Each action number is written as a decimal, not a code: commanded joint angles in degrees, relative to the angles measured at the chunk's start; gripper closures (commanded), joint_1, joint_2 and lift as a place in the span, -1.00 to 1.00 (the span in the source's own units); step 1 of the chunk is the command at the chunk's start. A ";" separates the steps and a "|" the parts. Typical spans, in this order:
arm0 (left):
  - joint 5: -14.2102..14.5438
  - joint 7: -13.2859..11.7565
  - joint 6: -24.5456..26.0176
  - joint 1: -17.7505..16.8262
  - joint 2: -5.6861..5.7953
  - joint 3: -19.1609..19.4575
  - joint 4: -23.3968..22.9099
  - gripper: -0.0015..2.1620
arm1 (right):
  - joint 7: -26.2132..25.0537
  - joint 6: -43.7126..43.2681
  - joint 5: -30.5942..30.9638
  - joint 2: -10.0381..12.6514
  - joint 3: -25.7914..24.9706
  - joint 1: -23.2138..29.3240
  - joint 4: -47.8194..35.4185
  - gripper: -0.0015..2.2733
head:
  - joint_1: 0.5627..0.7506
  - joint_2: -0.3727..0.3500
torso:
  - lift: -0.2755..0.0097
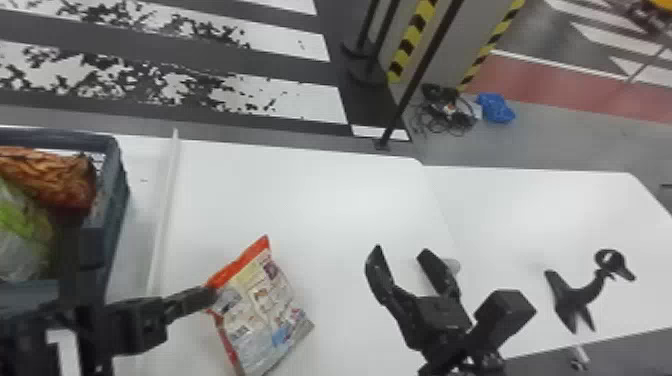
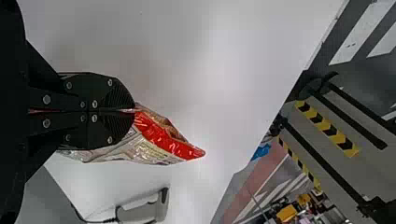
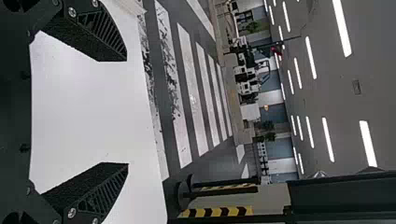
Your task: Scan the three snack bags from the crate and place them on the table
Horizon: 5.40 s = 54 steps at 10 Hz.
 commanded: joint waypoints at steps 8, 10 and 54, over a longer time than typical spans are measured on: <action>-13.17 7.82 -36.08 10.86 3.69 -6.51 -11.73 -1.00 | 2.46 0.67 0.53 0.16 0.30 0.70 0.25 -0.88 | 0.41 -0.93 | 0.68; -10.97 7.64 -46.45 19.56 3.87 0.52 -16.04 -1.00 | 2.55 1.38 0.62 0.07 2.41 0.79 0.25 -0.89 | 0.41 -0.68 | 0.68; -6.58 13.01 -67.89 23.34 6.50 0.87 -7.25 -0.94 | 16.61 -7.94 0.18 0.69 -16.66 -11.96 29.43 -0.94 | 0.41 -0.78 | 0.68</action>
